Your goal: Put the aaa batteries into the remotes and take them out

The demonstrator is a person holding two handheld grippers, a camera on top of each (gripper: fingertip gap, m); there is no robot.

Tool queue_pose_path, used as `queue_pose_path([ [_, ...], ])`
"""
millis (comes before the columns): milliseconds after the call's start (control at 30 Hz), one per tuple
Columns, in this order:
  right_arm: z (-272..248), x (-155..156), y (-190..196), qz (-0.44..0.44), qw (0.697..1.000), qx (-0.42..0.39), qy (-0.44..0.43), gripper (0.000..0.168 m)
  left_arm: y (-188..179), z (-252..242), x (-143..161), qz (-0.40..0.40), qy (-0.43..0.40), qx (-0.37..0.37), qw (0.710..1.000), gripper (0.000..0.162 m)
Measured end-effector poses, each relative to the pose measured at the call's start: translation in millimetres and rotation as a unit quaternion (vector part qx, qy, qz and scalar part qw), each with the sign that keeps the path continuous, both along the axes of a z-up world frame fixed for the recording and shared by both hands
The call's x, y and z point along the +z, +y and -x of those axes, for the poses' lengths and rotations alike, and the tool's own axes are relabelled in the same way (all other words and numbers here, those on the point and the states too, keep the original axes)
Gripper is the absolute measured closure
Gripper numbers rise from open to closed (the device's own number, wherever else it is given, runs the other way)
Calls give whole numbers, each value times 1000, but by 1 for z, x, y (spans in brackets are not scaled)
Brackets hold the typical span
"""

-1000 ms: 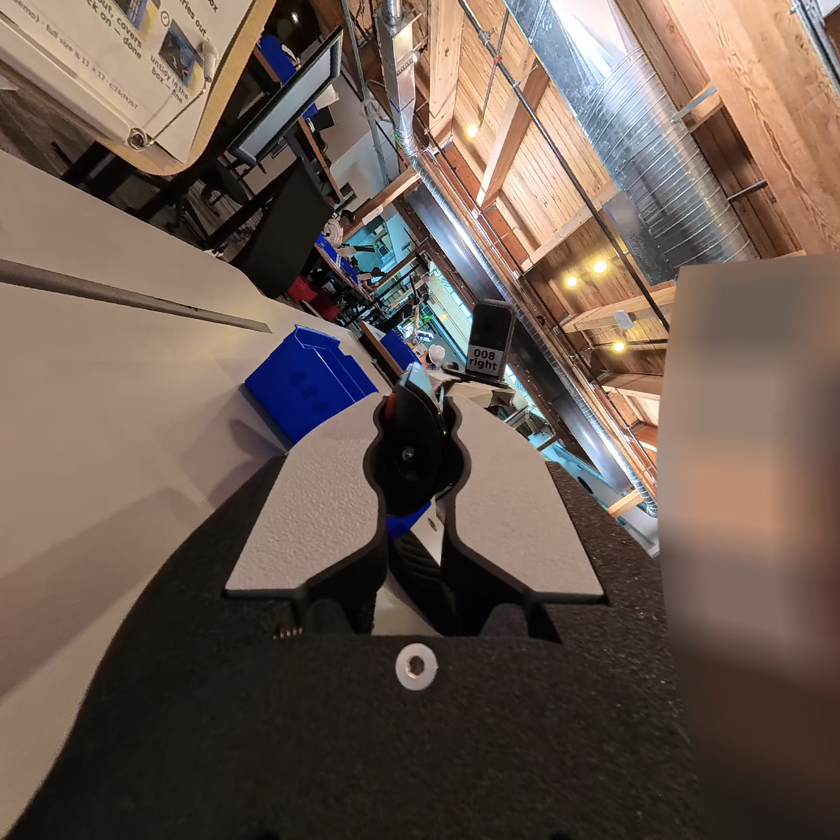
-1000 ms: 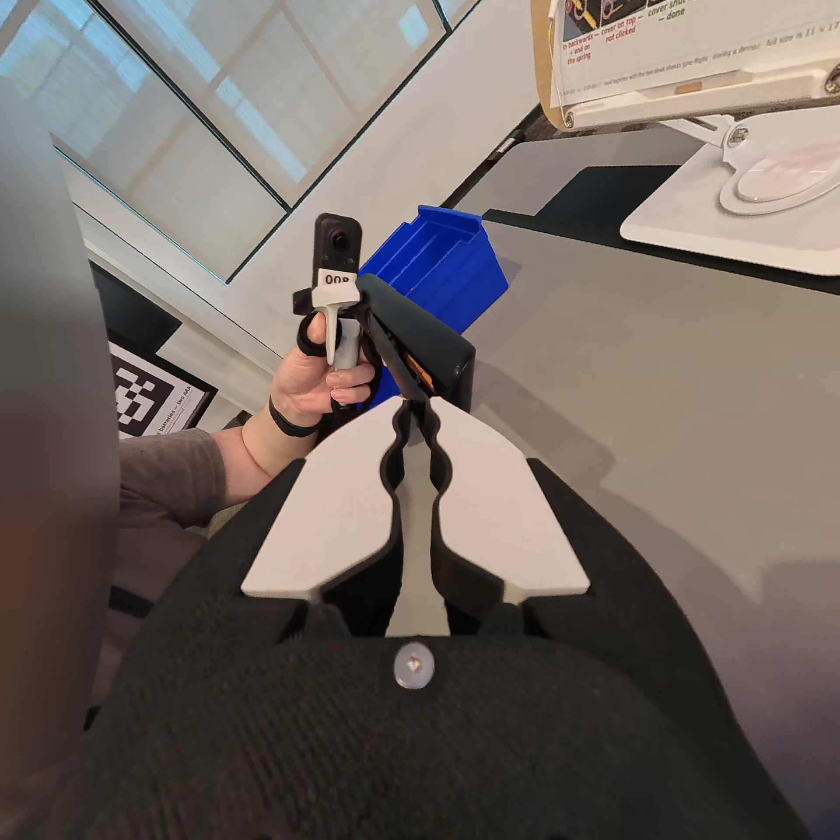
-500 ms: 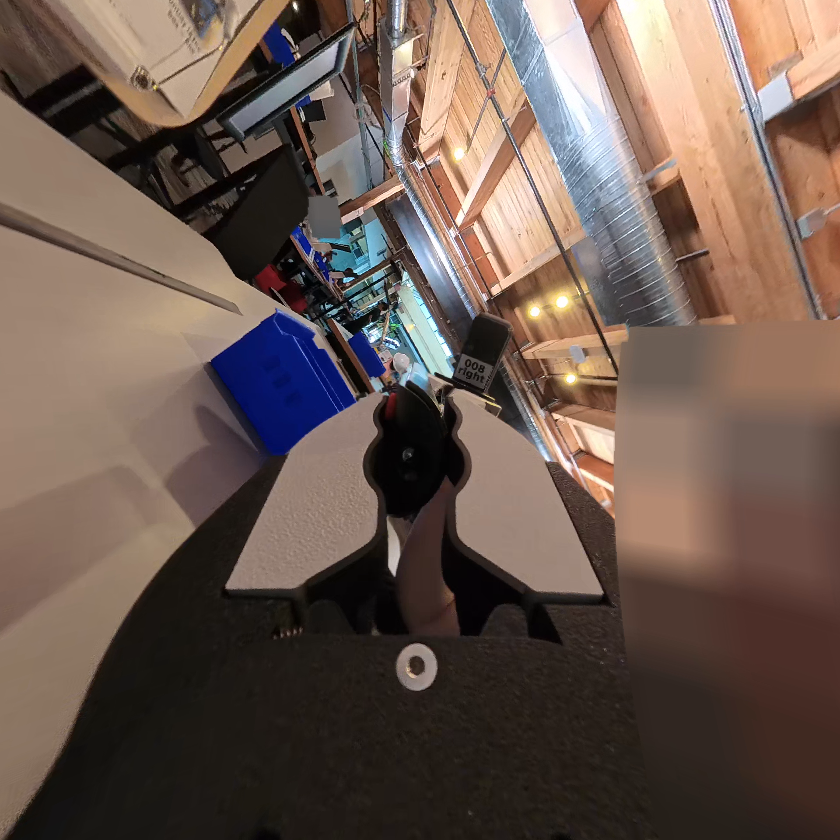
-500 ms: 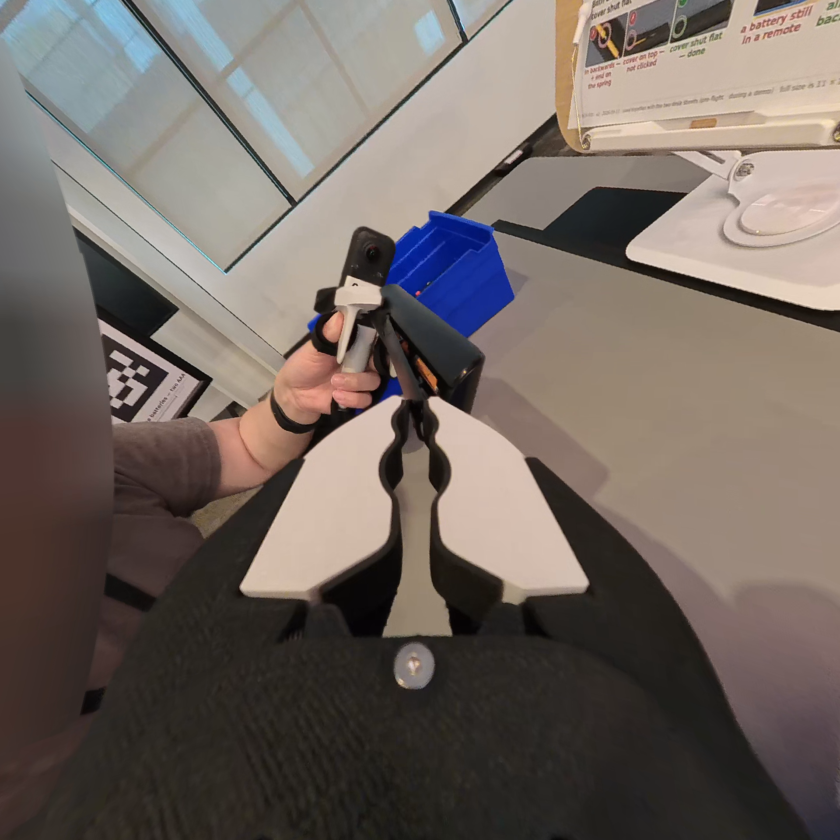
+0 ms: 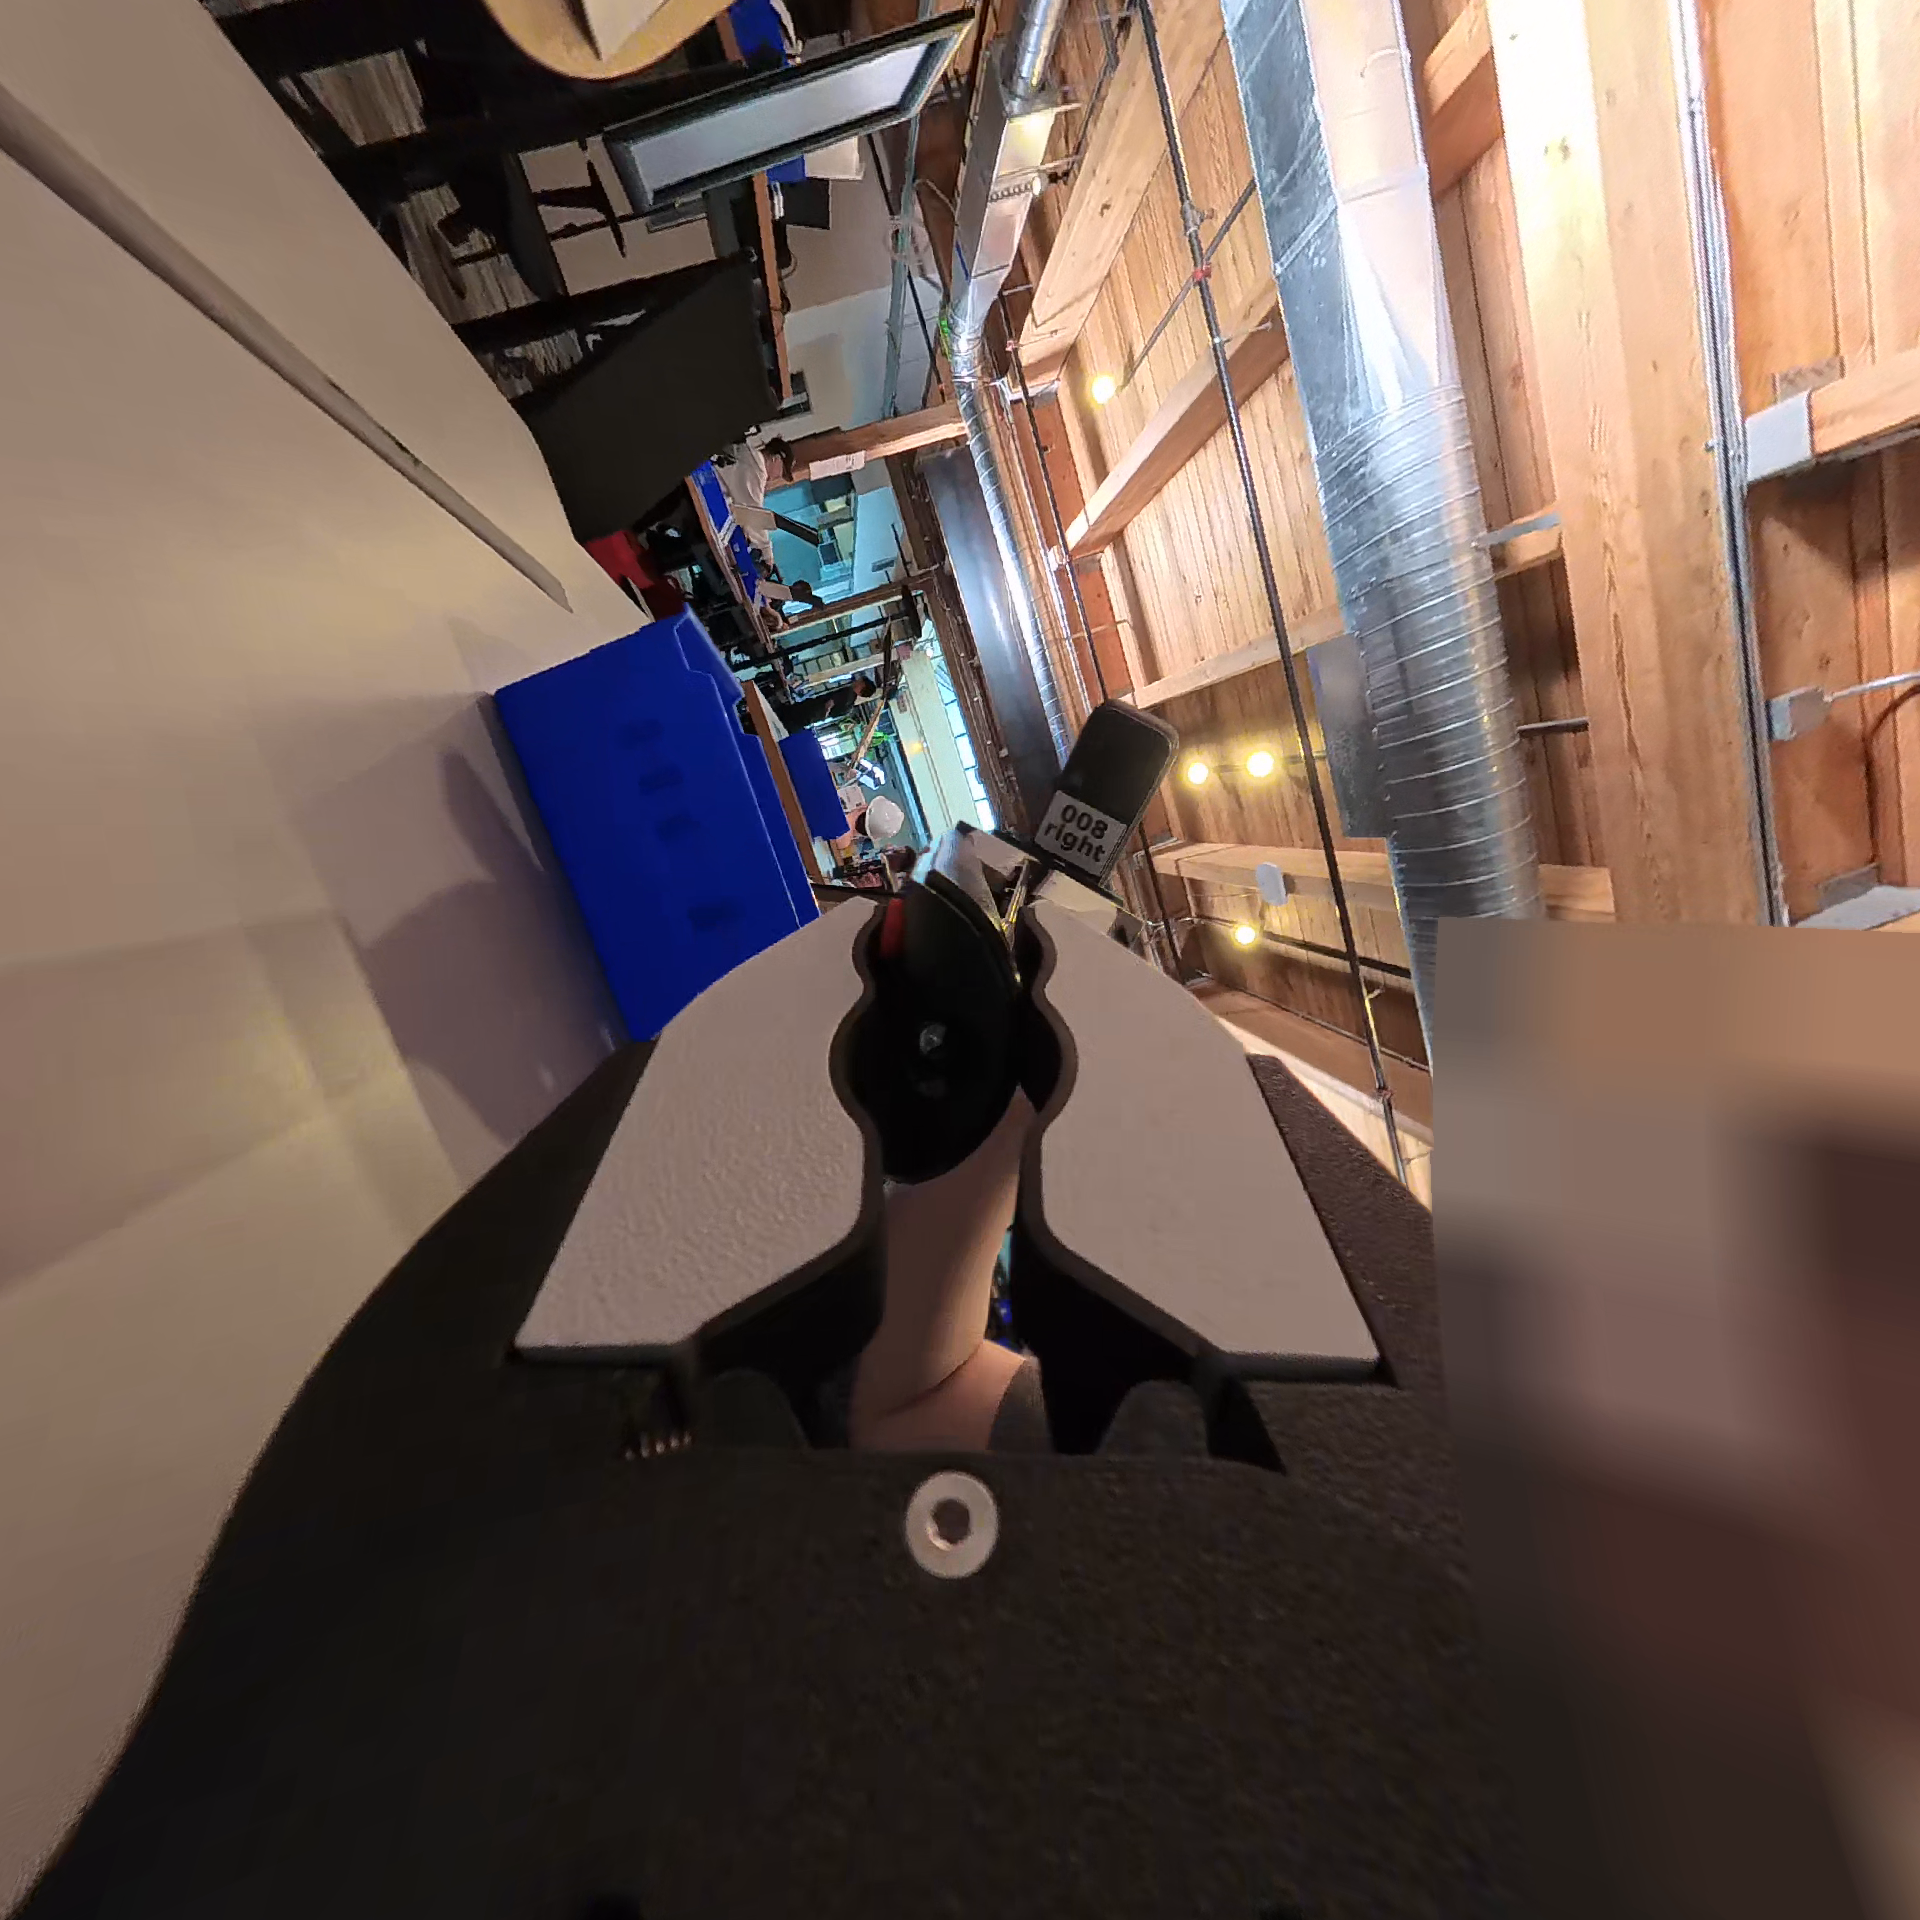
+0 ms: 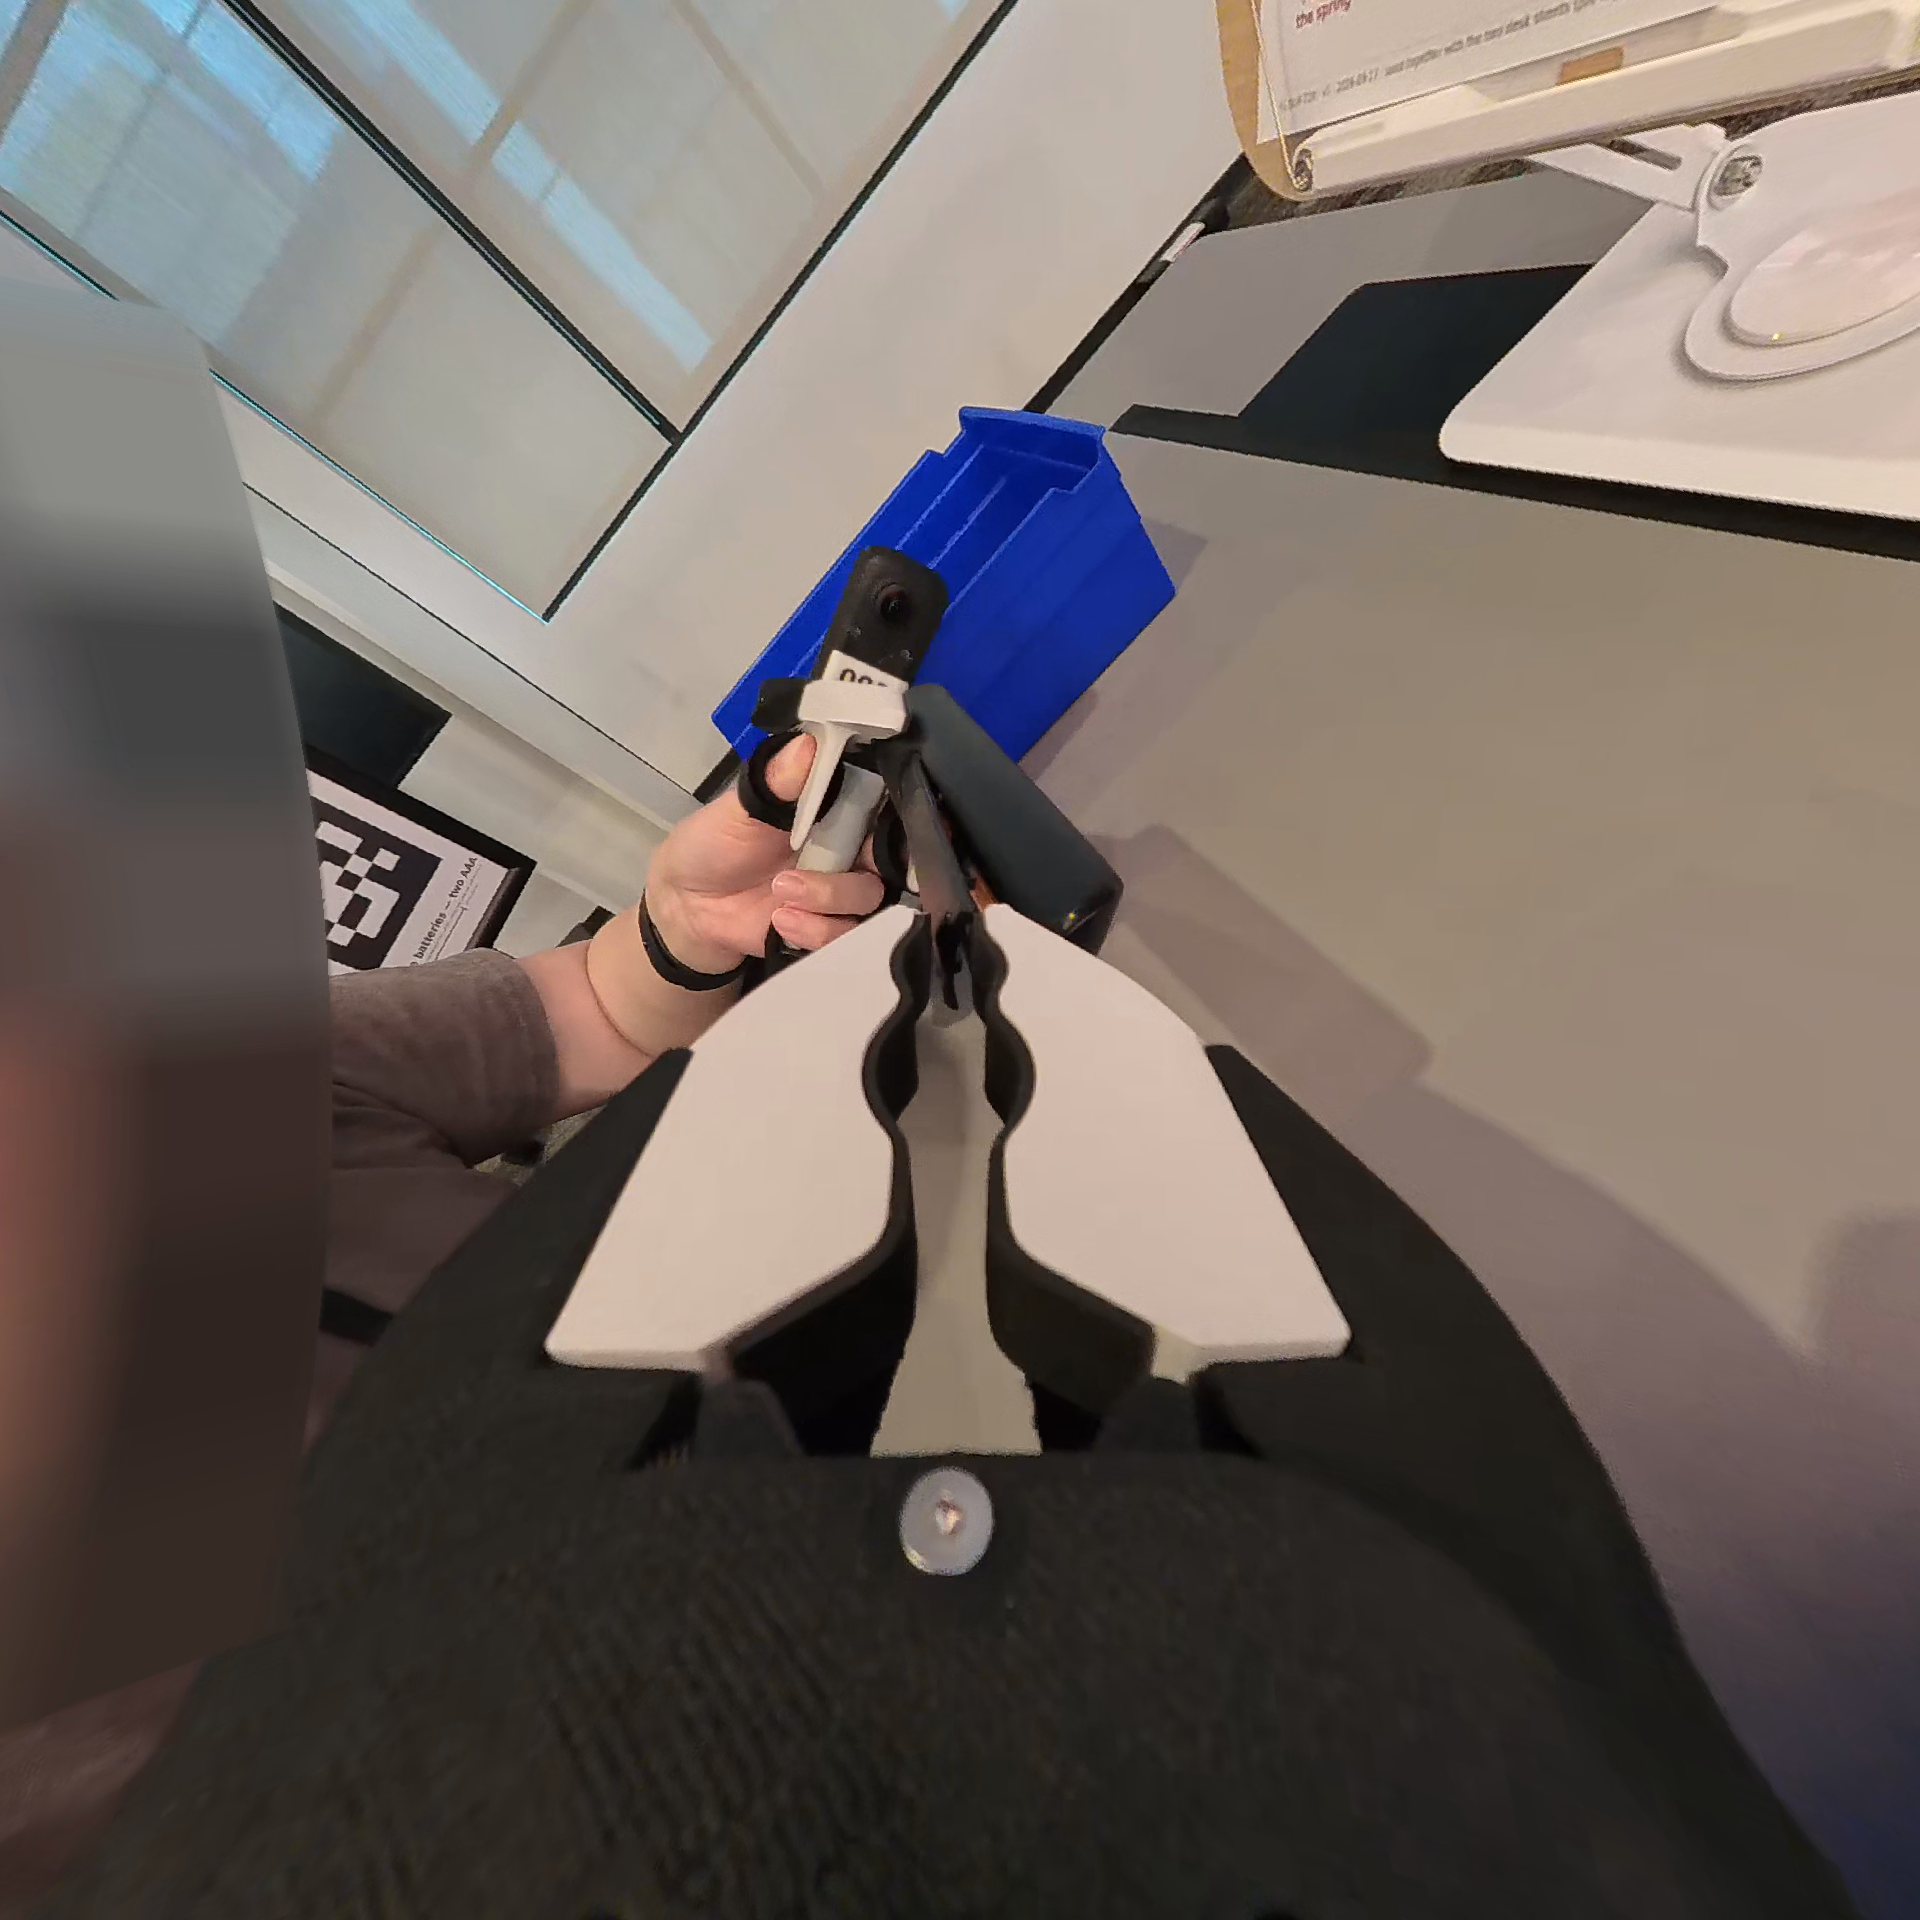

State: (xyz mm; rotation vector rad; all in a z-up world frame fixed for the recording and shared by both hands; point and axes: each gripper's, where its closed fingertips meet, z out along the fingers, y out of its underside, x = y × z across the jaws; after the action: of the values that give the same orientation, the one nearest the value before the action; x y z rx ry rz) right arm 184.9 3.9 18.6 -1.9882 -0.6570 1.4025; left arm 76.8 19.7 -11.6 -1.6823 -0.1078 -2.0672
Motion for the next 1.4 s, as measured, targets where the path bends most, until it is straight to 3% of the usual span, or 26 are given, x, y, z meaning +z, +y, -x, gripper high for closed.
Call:
queue_pose_path([
  [133, 1, 0, -2, 0, 1000, 1, -6, 150, 1, 0, -4, 11, -3, 2, 1000, 140],
  [733, -4, 14, -5, -30, 1000, 1, -5, 138, 1, 2, 1, 22, -32, -4, 999, 140],
  [833, -16, 5, 5, -53, 997, -30, -57, 123, 1, 3, 6, 29, -52, -9, 998, 140],
  [933, -18, 13, 7, -69, 996, -32, -37, 123, 1, 3, 6, 14, -36, -5, 999, 140],
  [1167, -10, 5, 10, 0, 999, -15, 29, 123, 0, 4, 10, -1, -32, -2, 999, 140],
  [1400, -1, -10, 13, 1, 1000, -21, -4, 123, 0, 5, 13, -19, -23, 4, 1000, 140],
])
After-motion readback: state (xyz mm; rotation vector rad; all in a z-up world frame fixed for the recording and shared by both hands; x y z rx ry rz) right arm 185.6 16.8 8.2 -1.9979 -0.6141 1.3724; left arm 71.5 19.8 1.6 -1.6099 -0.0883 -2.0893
